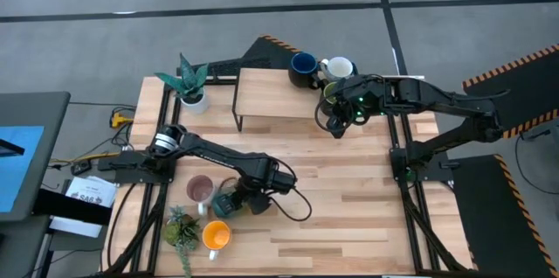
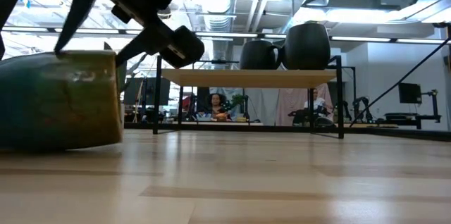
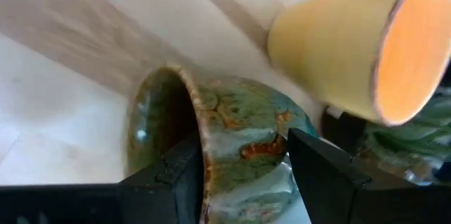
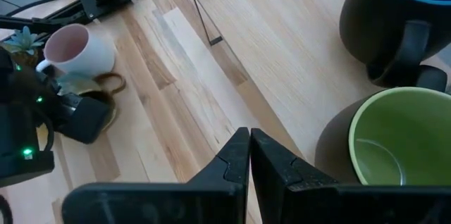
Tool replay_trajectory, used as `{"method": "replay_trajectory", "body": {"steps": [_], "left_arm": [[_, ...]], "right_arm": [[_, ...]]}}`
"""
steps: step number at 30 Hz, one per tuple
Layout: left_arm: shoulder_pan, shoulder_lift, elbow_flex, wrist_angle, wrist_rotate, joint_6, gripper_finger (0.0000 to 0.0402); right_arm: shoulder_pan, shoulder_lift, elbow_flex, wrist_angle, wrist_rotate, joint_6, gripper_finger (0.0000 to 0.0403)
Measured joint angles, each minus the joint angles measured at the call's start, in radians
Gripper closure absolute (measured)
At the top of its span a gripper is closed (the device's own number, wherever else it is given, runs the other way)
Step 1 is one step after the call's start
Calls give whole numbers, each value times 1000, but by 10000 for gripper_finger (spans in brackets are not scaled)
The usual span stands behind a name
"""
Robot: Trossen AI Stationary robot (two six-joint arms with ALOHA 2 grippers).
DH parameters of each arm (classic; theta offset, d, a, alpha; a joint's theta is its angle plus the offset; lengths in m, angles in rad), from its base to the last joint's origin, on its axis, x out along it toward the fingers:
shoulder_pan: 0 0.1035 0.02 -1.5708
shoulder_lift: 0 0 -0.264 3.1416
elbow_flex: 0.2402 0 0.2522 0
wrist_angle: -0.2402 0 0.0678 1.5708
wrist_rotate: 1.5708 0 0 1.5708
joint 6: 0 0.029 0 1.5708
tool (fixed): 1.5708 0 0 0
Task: Place coffee mugs
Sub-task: Put the green-blue mug interior on the shelf
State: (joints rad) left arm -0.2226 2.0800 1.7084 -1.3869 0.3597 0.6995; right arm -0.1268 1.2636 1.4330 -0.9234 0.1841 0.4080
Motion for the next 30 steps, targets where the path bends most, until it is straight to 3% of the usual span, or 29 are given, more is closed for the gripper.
{"method": "replay_trajectory", "body": {"steps": [5,12,20,26,30], "left_arm": [[1,0,0,9,-80,17,243],[15,-3,1,-23,-124,34,371],[84,-50,89,-55,-132,-26,388],[134,-227,113,37,-76,-151,388],[170,-380,111,185,-137,-282,389]], "right_arm": [[-6,0,0,0,14,2,361],[-19,0,0,1,24,2,361],[-19,0,0,4,24,2,361],[-19,-13,0,-14,24,-1,361],[-20,-38,1,-32,25,-1,361]]}}
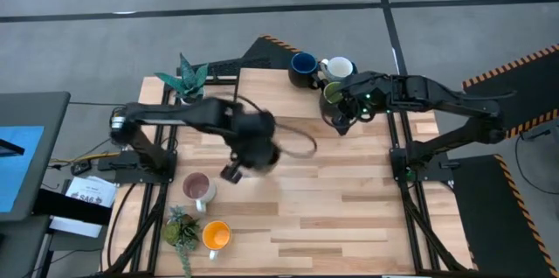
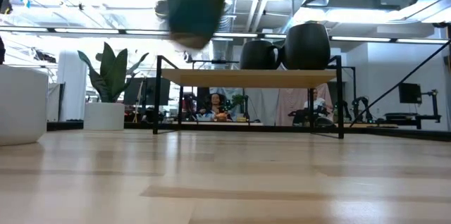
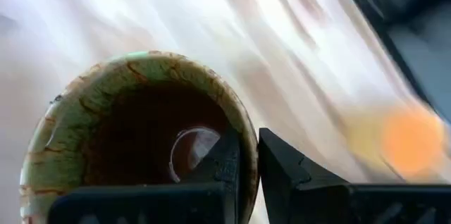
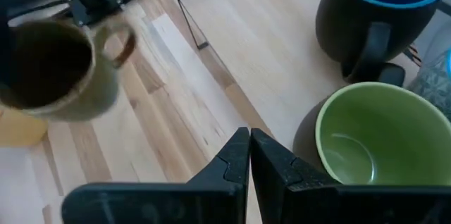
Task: Place coffee mugs
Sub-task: Put the green-blue mug interior on the shelf
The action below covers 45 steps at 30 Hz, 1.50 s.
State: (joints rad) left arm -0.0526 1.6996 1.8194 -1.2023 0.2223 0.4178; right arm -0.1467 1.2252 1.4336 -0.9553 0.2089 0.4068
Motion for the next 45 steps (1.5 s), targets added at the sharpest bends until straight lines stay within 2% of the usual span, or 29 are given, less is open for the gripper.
{"method": "replay_trajectory", "body": {"steps": [5,7,10,16,19,27,34,39,45], "left_arm": [[28,-108,3,210,-335,2,390],[53,-111,3,296,-405,49,390],[116,-87,5,350,-397,85,390],[246,30,-2,400,-255,84,390],[283,67,0,444,-238,86,390],[322,103,2,532,-220,96,390],[334,121,2,524,-171,94,390],[334,120,2,524,-175,104,389],[337,124,2,532,-184,117,358]], "right_arm": [[-14,-23,0,0,1,3,361],[-25,-24,0,1,2,3,361],[-41,-24,0,3,2,2,361],[-74,-24,0,12,2,-21,361],[-88,-24,0,17,2,-23,361],[-106,-24,0,23,2,-46,361],[-105,-23,0,23,2,-49,361],[-105,-23,0,24,2,-49,361],[-105,-23,0,30,2,-45,361]]}}
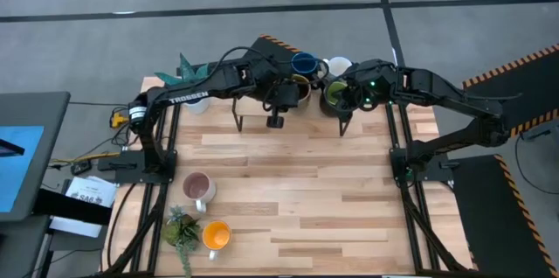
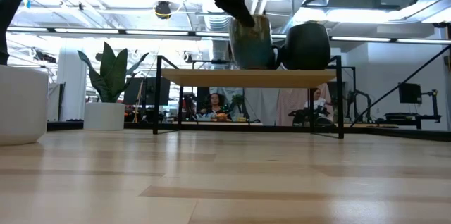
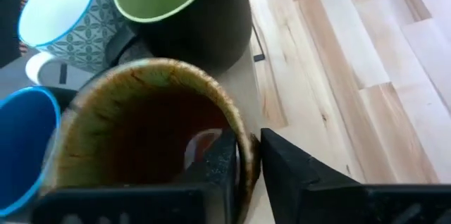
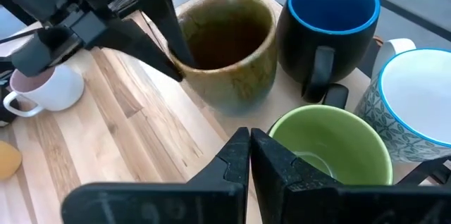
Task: Place coffee mugs
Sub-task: Put the green-blue mug interior on the shelf, then put the white-pink interior mug on the shelf
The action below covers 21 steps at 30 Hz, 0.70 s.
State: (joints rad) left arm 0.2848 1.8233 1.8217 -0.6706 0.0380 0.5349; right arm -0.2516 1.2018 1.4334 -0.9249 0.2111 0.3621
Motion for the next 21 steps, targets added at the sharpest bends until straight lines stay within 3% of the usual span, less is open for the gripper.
{"method": "replay_trajectory", "body": {"steps": [21], "left_arm": [[-3,27,2,106,7,34,275]], "right_arm": [[0,0,0,8,0,4,361]]}}
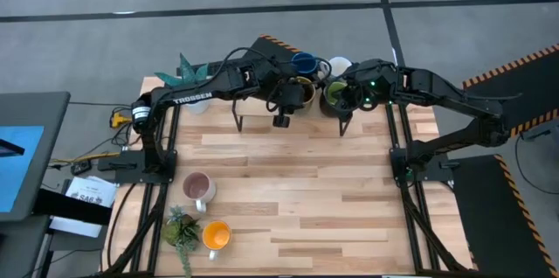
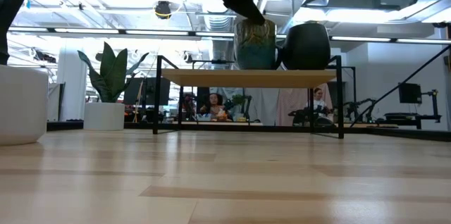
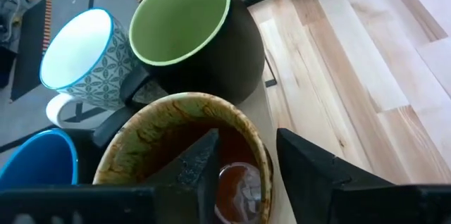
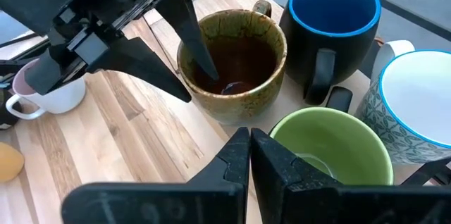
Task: Place coffee mugs
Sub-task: Put the white-pink interior mug on the shelf
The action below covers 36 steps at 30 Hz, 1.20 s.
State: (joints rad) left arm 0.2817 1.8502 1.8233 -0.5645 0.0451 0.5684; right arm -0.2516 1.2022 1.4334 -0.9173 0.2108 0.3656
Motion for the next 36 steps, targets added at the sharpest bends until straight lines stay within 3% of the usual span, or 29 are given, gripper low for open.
{"method": "replay_trajectory", "body": {"steps": [8,14,18,22,25,28,36], "left_arm": [[-2,-1,111,-69,-23,-12,240],[-8,-3,328,-274,-56,-78,237],[-8,-4,459,-421,17,-213,236],[-13,-44,485,-530,130,-334,236],[-38,-94,455,-577,159,-410,236],[-91,-173,366,-542,117,-461,236],[-328,-488,-119,-165,-166,-582,236]], "right_arm": [[-1,0,0,29,0,-6,361],[-6,0,0,58,0,-24,361],[-6,0,0,73,0,-24,361],[-6,0,0,74,0,-31,361],[-2,0,0,71,0,-50,361],[3,0,0,60,0,-70,361],[3,0,0,59,-1,-87,361]]}}
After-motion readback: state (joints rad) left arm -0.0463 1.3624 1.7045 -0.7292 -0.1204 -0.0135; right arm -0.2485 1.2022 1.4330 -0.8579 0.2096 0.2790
